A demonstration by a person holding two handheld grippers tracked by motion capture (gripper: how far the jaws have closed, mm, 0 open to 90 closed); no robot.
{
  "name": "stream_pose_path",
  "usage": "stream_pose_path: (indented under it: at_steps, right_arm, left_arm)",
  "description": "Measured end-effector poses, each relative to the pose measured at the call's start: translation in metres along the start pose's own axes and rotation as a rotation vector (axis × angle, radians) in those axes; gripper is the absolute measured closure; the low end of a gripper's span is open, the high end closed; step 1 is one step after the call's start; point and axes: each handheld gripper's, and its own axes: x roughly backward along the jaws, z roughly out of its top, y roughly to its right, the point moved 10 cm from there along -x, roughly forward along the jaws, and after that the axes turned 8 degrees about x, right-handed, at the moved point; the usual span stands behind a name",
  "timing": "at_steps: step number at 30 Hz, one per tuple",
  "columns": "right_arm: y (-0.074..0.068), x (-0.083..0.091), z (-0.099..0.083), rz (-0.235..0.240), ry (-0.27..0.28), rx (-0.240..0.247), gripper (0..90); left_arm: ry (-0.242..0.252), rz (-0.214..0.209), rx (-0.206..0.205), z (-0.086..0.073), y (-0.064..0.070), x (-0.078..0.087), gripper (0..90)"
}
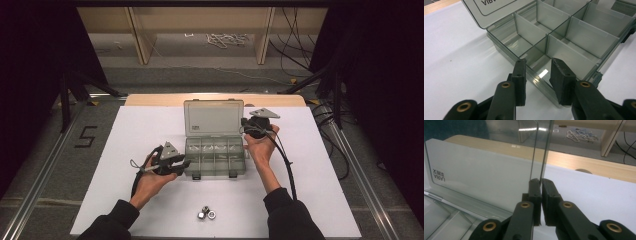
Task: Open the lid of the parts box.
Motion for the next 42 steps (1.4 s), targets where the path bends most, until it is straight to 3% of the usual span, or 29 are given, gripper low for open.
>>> stream_pose_path:
  at_steps: [4,6,13,15,17,19,21,28,30,31,37,42]
  right_arm:
    - [0.001,-0.002,0.000,-0.011,-0.015,0.001,86.8]
    - [0.001,-0.003,0.000,0.008,-0.015,-0.018,87.0]
    - [0.002,-0.006,0.000,0.006,-0.025,-0.033,87.1]
    - [0.003,-0.008,0.000,0.004,-0.025,-0.030,87.1]
    - [0.003,-0.008,0.000,0.011,-0.032,-0.037,87.1]
    - [0.004,-0.009,-0.001,-0.002,-0.044,-0.038,86.8]
    - [0.003,-0.009,-0.002,0.017,-0.043,-0.049,86.6]
    - [-0.003,-0.009,-0.003,0.049,-0.048,-0.062,75.5]
    - [-0.005,-0.008,-0.001,0.054,-0.029,-0.043,72.1]
    - [-0.008,-0.005,0.001,0.065,-0.032,-0.056,70.8]
    - [-0.016,0.007,0.011,0.090,0.012,-0.031,60.4]
    - [-0.018,0.017,0.013,0.107,0.037,-0.047,54.6]
  left_arm:
    - [-0.002,-0.006,0.000,0.000,0.000,0.000,65.6]
    - [0.003,-0.004,0.016,0.000,0.000,0.000,65.5]
    - [0.003,-0.004,0.000,0.000,0.000,0.000,65.4]
    - [0.005,-0.017,0.015,0.000,0.001,0.000,65.2]
    - [0.002,-0.017,-0.004,0.000,-0.001,0.000,65.2]
    - [0.006,-0.016,0.012,0.000,0.000,0.000,65.2]
    - [0.008,-0.015,0.013,0.000,0.000,-0.001,65.1]
    - [0.003,-0.015,0.014,0.000,0.000,0.000,65.2]
    - [0.003,-0.016,0.008,0.000,0.000,0.000,65.2]
    - [-0.004,-0.015,-0.001,0.000,-0.001,0.001,65.2]
    - [-0.002,-0.015,0.006,0.000,0.000,0.000,65.2]
    - [-0.004,-0.015,0.005,0.000,-0.001,0.000,65.3]
